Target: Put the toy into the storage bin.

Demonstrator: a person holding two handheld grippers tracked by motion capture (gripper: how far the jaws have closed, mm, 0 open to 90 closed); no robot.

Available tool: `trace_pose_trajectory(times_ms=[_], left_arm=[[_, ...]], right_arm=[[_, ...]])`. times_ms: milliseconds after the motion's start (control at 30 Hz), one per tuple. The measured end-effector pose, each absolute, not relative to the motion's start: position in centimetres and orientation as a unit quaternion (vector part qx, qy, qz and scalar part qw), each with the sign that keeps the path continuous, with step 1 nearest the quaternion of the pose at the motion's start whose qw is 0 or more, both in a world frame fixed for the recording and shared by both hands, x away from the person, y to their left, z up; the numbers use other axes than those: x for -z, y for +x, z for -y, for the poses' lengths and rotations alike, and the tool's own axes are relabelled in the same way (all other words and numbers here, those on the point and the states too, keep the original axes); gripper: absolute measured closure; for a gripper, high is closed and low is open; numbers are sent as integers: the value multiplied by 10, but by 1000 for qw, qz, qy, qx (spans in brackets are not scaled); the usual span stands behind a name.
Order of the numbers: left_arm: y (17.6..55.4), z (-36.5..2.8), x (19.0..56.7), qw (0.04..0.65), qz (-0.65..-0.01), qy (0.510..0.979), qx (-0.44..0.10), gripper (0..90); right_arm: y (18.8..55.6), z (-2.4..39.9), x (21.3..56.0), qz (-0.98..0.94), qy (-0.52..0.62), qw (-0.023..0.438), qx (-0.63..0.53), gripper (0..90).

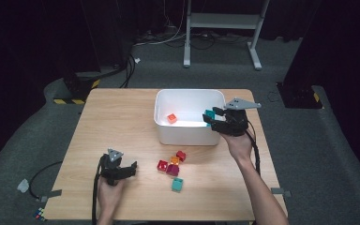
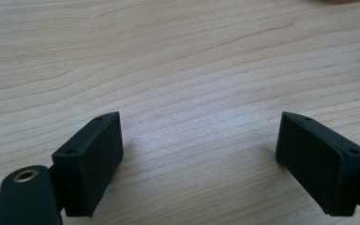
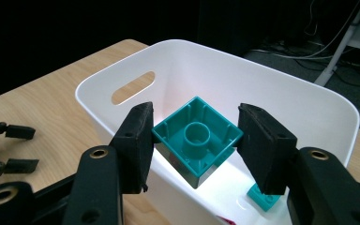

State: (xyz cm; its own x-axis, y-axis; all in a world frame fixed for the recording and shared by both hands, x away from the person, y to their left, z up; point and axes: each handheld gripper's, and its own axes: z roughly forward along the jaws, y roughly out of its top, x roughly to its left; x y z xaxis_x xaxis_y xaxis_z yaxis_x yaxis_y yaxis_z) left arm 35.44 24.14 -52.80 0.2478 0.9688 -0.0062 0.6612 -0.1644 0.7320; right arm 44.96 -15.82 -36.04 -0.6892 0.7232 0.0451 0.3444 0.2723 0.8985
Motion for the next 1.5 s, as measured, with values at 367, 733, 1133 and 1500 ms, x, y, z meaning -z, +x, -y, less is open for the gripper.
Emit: trace_pose_trajectory(times_ms=[367, 733, 1133, 1500], left_arm=[[354, -241, 528, 317, -563, 723, -242, 153], [354, -241, 528, 317, -562, 725, -242, 153], [354, -241, 528, 317, -562, 725, -241, 153], [354, -241, 528, 317, -562, 725, -242, 153]], right_arm=[[475, 155, 358, -772, 360, 188, -489, 472], [497, 153, 372, -765, 389, 178, -481, 472], [511, 154, 384, -763, 409, 178, -468, 470], [515, 153, 390, -770, 411, 176, -455, 466]])
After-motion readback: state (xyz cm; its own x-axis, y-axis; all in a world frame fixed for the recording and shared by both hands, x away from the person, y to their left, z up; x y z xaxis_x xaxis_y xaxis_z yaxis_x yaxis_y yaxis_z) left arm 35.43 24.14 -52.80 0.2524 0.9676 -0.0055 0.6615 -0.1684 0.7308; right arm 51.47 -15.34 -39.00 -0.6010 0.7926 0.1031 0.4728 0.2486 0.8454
